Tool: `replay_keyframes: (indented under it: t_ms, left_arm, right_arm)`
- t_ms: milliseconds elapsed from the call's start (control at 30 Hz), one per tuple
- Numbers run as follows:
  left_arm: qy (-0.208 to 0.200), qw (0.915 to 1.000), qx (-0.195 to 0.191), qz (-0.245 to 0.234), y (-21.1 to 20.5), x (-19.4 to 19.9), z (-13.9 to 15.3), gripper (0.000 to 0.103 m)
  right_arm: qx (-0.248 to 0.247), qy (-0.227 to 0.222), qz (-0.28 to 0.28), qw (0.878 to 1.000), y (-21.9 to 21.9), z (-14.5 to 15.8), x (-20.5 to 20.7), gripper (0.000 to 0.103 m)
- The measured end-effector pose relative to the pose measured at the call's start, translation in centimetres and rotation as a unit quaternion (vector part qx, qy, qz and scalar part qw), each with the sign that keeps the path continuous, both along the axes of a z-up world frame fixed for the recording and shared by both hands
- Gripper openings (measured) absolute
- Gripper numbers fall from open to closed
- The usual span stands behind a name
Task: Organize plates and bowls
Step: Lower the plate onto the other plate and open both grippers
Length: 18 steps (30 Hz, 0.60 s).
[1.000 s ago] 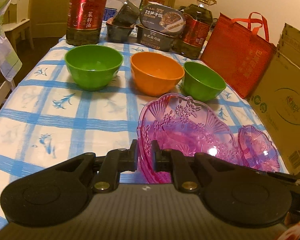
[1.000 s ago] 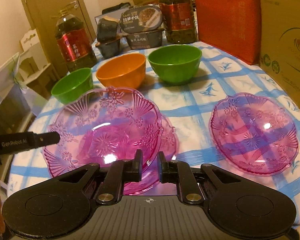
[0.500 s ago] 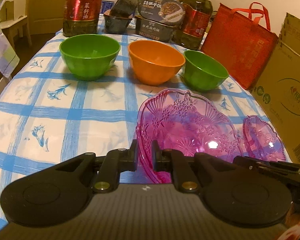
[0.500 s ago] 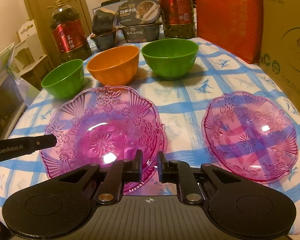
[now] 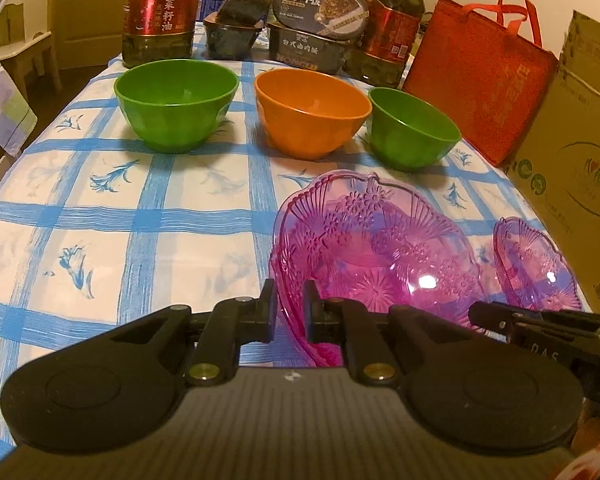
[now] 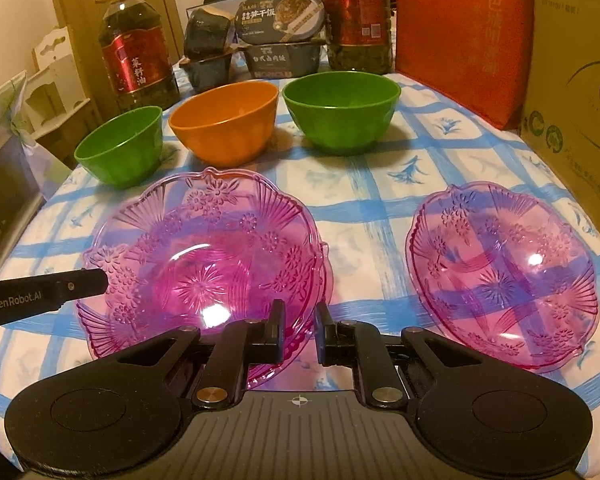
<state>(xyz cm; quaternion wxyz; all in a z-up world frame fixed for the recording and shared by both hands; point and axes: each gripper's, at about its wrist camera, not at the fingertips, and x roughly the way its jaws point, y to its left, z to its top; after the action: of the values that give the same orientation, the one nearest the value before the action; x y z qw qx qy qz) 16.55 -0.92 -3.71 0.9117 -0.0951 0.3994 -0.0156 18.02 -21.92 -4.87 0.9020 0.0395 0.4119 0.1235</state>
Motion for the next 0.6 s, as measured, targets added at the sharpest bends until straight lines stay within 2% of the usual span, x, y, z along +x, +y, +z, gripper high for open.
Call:
replay_keyframes:
  t_ms: [333, 400, 433, 500, 533, 567, 600]
  left_arm:
    - [0.004, 0.9999, 0.006, -0.008, -0.3, 0.5, -0.4, 0.012]
    - [0.003, 1.0, 0.0, -0.006, -0.2, 0.6, -0.5, 0.026]
    - [0.004, 1.0, -0.004, -0.005, -0.1, 0.6, -0.5, 0.037]
    - [-0.001, 1.0, -0.007, 0.0, 0.1, 0.4, -0.4, 0.038]
    - [-0.004, 0.9999, -0.009, 0.001, 0.2, 0.2, -0.3, 0.038]
    - [-0.006, 0.9999, -0.013, 0.003, 0.3, 0.1, -0.2, 0.038]
    - [-0.007, 0.9998, -0.016, 0.006, 0.4, -0.1, -0.1, 0.038]
  right_arm:
    - [0.001, 0.0, -0.002, 1.0, -0.2, -0.4, 0.2, 0.015]
    - [-0.001, -0.001, 0.002, 1.0, -0.1, -0.4, 0.3, 0.015]
    - [-0.001, -0.001, -0.001, 1.0, -0.1, -0.4, 0.3, 0.018]
    - [0.009, -0.005, -0.008, 1.0, -0.5, -0.3, 0.3, 0.03]
    - [0.017, -0.008, -0.013, 1.0, -0.9, -0.2, 0.2, 0.04]
    - [0.021, -0.009, -0.017, 1.0, -1.1, -0.2, 0.1, 0.046]
    - [0.025, -0.01, -0.02, 0.999, -1.3, -0.1, 0.0, 0.047]
